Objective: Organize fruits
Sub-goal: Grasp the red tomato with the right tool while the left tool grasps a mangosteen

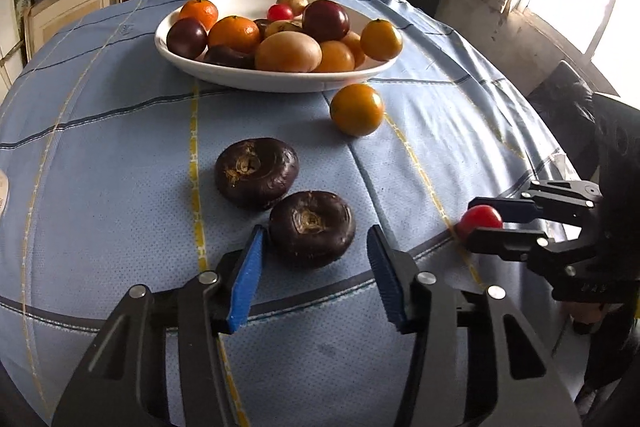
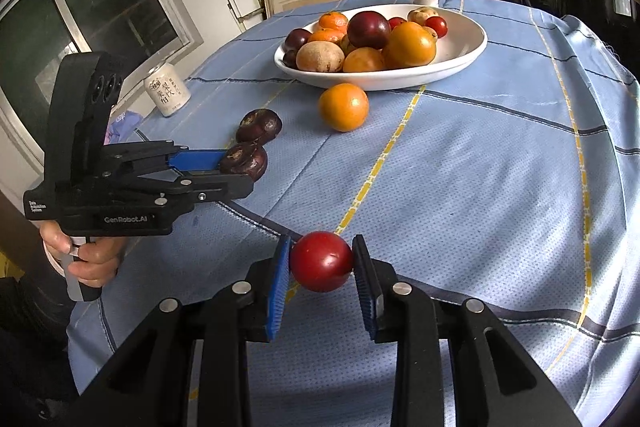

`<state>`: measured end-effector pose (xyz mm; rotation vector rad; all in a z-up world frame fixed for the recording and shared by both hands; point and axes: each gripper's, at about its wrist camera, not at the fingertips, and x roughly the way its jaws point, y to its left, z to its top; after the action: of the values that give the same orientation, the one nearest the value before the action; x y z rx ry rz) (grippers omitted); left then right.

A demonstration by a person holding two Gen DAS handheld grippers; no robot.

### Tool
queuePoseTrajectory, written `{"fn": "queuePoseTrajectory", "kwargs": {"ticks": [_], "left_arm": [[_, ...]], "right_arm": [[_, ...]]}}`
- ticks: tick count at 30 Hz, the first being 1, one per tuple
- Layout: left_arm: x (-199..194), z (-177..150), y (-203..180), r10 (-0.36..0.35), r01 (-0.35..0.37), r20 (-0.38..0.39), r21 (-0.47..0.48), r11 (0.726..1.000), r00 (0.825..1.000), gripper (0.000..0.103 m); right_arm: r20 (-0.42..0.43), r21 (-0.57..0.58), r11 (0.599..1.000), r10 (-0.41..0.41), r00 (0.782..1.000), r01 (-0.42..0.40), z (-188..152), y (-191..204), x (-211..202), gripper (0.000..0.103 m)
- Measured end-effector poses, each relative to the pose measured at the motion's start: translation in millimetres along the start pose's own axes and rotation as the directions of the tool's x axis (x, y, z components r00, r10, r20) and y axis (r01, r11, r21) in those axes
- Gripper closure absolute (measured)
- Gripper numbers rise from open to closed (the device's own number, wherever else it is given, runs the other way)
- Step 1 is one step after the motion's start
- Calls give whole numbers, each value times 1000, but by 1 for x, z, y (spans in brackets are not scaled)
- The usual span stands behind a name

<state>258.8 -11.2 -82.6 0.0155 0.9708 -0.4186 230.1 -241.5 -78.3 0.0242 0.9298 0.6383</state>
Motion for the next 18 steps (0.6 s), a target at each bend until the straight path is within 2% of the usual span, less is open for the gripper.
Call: {"fn": "queuePoseTrajectory", "kwargs": {"ticks": [5, 9, 18], "left_arm": [[3, 4, 1, 0, 0, 9, -18, 1000, 1000, 52], [4, 4, 2, 9, -9, 10, -18, 1000, 1000, 59], [-1, 3, 3, 7, -7, 21, -19, 1000, 1000, 60]], "right_arm": [[0, -12, 1000, 0, 1000, 0, 0, 2, 0, 71], [-1, -17, 1000, -2, 1000, 2, 0, 2, 0, 71], [-5, -11, 1000, 1, 1000, -1, -1, 1, 2, 71]]}}
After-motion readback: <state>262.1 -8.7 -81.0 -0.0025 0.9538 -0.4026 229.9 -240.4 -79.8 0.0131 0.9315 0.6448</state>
